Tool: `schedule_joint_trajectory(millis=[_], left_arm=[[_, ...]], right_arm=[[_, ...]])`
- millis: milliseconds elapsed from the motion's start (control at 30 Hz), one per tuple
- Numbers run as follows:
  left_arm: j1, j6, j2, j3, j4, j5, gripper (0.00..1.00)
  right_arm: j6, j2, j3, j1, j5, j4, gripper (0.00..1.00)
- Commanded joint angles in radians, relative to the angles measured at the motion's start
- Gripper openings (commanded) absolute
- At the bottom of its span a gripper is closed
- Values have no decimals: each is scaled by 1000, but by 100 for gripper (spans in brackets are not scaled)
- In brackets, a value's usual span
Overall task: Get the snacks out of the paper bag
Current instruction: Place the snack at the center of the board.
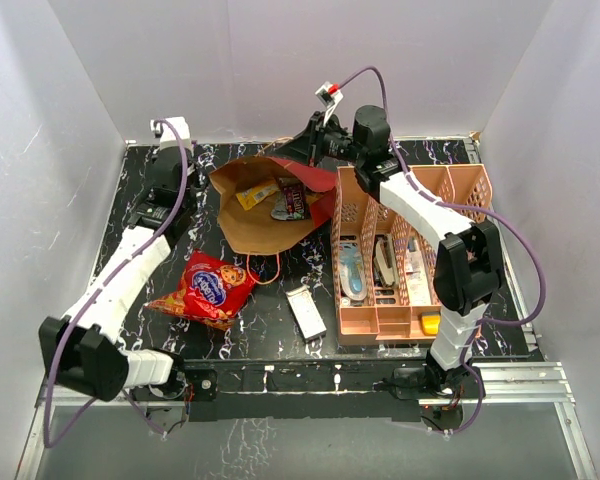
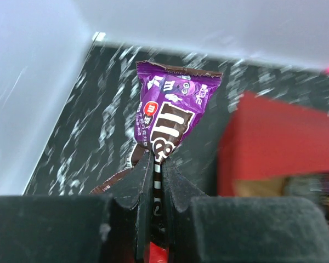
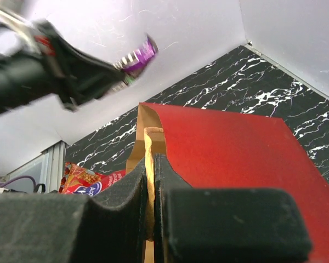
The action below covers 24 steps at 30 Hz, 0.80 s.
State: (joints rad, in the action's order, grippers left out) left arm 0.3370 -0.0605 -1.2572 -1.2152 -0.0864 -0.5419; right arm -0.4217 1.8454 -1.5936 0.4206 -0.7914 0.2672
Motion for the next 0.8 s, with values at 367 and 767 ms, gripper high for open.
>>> schedule_joint_trajectory(millis=[367, 767], left_arm=[[-309, -239, -134, 321, 263, -226, 0], [-363, -451, -611, 76, 294, -442, 0]], right_arm=[[-17, -74, -20, -26, -24, 48, 8], [-37, -91, -30, -26, -24, 38, 8]])
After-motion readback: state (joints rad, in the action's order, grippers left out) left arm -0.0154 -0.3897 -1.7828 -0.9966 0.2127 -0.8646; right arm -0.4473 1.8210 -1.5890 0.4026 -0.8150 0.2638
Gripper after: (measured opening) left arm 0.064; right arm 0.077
